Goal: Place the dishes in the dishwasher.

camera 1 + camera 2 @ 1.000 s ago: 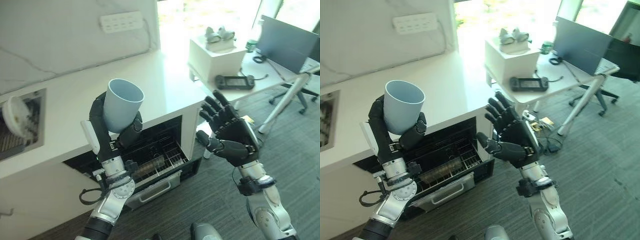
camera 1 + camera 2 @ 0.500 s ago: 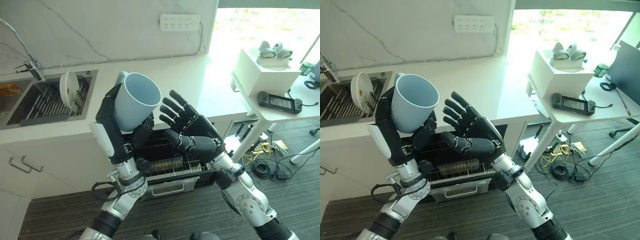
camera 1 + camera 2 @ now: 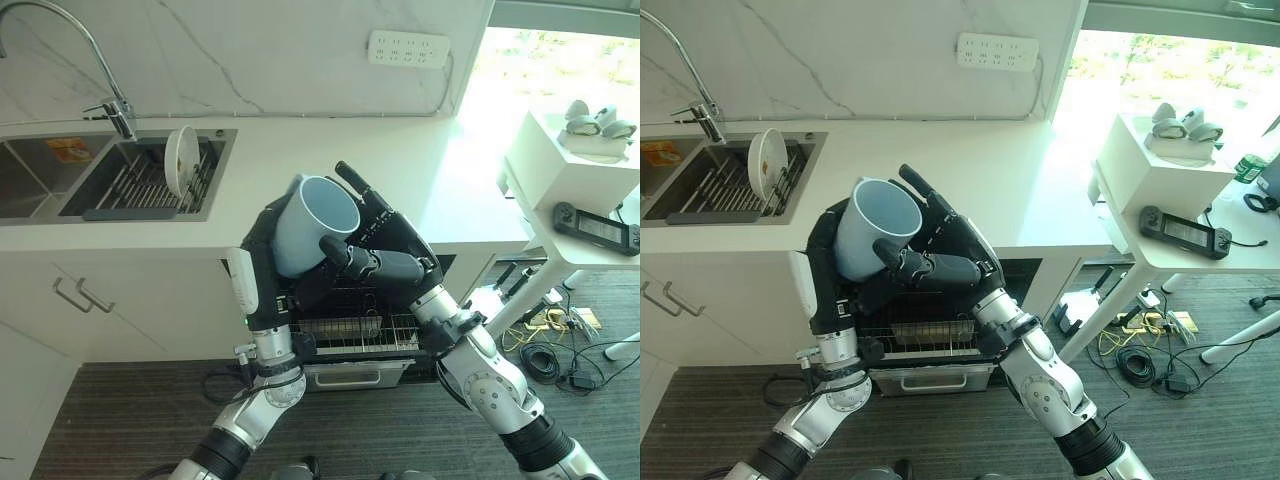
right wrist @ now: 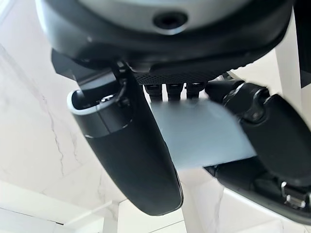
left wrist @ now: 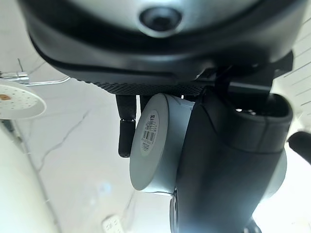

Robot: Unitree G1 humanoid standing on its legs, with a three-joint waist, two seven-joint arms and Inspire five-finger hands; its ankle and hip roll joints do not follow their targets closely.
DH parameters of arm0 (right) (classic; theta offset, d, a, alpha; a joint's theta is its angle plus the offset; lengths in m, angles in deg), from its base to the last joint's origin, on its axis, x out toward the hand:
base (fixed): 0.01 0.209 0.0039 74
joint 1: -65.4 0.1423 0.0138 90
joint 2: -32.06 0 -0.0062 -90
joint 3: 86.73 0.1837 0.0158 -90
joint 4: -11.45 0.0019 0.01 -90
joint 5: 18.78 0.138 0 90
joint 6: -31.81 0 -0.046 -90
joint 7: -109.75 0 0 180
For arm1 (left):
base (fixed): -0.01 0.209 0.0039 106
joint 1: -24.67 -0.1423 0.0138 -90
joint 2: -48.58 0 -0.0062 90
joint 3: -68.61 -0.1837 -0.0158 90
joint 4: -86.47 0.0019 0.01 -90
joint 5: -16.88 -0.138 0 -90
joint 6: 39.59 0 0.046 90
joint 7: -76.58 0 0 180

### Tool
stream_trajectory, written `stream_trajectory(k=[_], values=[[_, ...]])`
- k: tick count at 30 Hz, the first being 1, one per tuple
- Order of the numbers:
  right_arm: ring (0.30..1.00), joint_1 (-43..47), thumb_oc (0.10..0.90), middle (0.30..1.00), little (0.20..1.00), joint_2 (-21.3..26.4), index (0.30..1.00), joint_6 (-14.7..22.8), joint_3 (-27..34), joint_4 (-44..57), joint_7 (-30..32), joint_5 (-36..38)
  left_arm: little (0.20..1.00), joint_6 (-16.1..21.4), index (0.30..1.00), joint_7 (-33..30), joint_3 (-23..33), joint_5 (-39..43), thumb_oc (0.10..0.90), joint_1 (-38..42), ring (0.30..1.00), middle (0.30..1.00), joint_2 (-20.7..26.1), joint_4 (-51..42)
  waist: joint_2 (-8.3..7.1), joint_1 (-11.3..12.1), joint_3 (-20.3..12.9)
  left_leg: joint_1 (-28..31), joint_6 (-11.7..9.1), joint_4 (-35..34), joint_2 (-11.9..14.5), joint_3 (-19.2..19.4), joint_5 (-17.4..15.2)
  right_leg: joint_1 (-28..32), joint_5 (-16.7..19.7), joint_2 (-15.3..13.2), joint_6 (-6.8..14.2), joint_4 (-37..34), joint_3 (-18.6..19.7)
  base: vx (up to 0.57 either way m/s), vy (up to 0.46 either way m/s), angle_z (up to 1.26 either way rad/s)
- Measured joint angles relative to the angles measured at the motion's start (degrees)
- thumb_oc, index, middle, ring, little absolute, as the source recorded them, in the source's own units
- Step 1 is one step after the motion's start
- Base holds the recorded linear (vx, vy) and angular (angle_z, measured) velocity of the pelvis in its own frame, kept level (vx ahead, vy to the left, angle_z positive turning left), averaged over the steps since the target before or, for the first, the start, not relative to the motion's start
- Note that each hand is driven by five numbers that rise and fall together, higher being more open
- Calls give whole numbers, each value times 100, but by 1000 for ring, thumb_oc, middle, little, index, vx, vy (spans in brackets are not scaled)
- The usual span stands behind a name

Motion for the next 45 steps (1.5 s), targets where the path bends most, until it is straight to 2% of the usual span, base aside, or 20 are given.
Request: stream_trajectory(k=[5, 21, 31, 40, 41, 43, 45], values=[[900, 0, 800, 900, 900, -155, 900, 29, -4, -248, 9, 5, 300, -2, 300, 103, -116, 16, 400, -1, 300, 300, 12, 41, -1, -1, 1, -4, -3, 0, -4, -38, 8, 15, -1, 0, 0, 1, -29, 4, -5, 2], [900, 14, 800, 900, 900, -172, 900, 20, -42, -481, -27, 5, 300, -14, 300, 221, -205, 15, 400, -1, 300, 300, 188, 106, -26, -6, 7, -63, -5, -3, -9, -83, 29, 1, -2, 1, -2, 8, -60, 0, 0, 1], [900, 102, 800, 900, 900, -173, 900, -34, -52, -728, -200, -21, 300, -8, 300, 297, -220, 16, 400, -2, 300, 300, 242, 203, -92, -9, 11, -73, 1, -7, -27, -144, 79, -6, -2, 3, -2, 4, -53, -2, -1, 4], [900, 155, 800, 900, 900, -134, 900, -49, -82, -914, -250, -450, 300, 54, 300, 304, -273, 35, 400, -2, 300, 300, 240, 384, -116, 2, 13, -79, -1, -13, -27, -147, 84, -8, -2, 5, -2, -7, -55, 0, 0, 0], [455, 159, 504, 455, 455, -133, 455, -46, -80, -914, -250, -477, 300, 70, 300, 312, -273, 37, 400, -2, 300, 300, 239, 384, -119, 0, 15, -79, -1, -16, -27, -148, 84, -8, -2, 6, -1, -13, -56, 0, 0, 0], [305, 162, 403, 305, 305, -122, 305, -34, -80, -914, -249, -583, 300, 86, 300, 323, -276, 50, 400, -2, 300, 300, 248, 384, -122, 1, 16, -80, -1, -18, -26, -148, 84, -8, -2, 6, -1, -17, -56, 0, 0, 0], [300, 165, 400, 300, 300, -107, 300, -29, -72, -914, -249, -664, 300, 109, 300, 326, -294, 64, 400, -2, 300, 300, 253, 385, -128, 1, 20, -80, -1, -20, -27, -148, 84, -8, -2, 6, -1, -20, -56, 0, 0, 0]])
